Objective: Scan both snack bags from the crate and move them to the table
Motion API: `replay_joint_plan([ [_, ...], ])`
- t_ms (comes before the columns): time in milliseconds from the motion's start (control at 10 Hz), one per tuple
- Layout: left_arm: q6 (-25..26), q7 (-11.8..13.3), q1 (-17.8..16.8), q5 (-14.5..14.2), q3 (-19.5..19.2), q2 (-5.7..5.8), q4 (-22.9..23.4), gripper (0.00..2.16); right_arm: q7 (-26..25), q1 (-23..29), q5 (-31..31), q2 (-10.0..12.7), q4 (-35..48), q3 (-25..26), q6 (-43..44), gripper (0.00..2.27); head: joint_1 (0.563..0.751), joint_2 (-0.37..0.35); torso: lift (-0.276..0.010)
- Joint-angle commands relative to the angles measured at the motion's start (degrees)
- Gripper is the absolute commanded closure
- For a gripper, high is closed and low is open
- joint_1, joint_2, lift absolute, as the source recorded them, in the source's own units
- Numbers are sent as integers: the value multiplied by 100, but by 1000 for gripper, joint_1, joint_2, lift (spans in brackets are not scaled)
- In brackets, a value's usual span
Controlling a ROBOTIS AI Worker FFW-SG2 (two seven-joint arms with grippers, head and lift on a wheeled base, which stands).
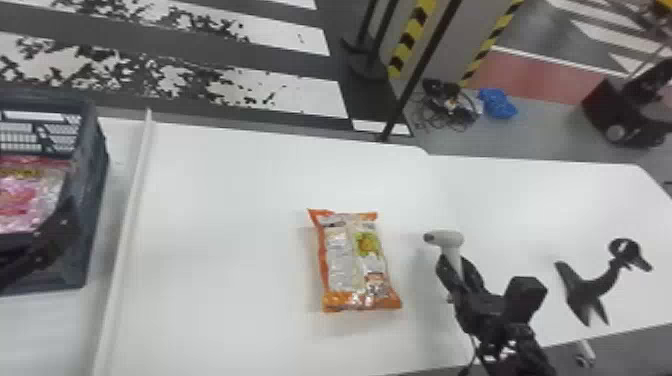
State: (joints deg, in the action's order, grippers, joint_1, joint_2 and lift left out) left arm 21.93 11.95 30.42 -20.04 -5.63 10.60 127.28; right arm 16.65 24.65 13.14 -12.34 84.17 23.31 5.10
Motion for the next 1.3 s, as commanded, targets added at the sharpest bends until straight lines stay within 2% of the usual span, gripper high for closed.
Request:
replay_joint_plan([
  [0,0,0,17,-9,-9,56,24,36,-92,286,22,197,583,16,-137,2246,695,-350,-87],
  [200,-17,0,25,-35,-17,91,33,36,-92,778,224,584,1972,7,-1016,2246,695,-338,-87],
  [400,-17,9,25,-53,-9,109,68,36,-83,945,259,803,2693,-239,-1420,2246,695,-281,-87],
  [700,-17,9,96,-70,-52,153,139,36,-100,769,92,900,2745,-723,-1719,2246,695,-201,-87],
  [900,-35,18,148,-97,-88,153,174,36,-109,655,13,891,2622,-802,-1842,2246,695,-151,-87],
  [1200,-17,35,166,-97,-79,144,183,36,-109,585,-57,856,2411,-863,-1877,2246,695,-143,-87],
])
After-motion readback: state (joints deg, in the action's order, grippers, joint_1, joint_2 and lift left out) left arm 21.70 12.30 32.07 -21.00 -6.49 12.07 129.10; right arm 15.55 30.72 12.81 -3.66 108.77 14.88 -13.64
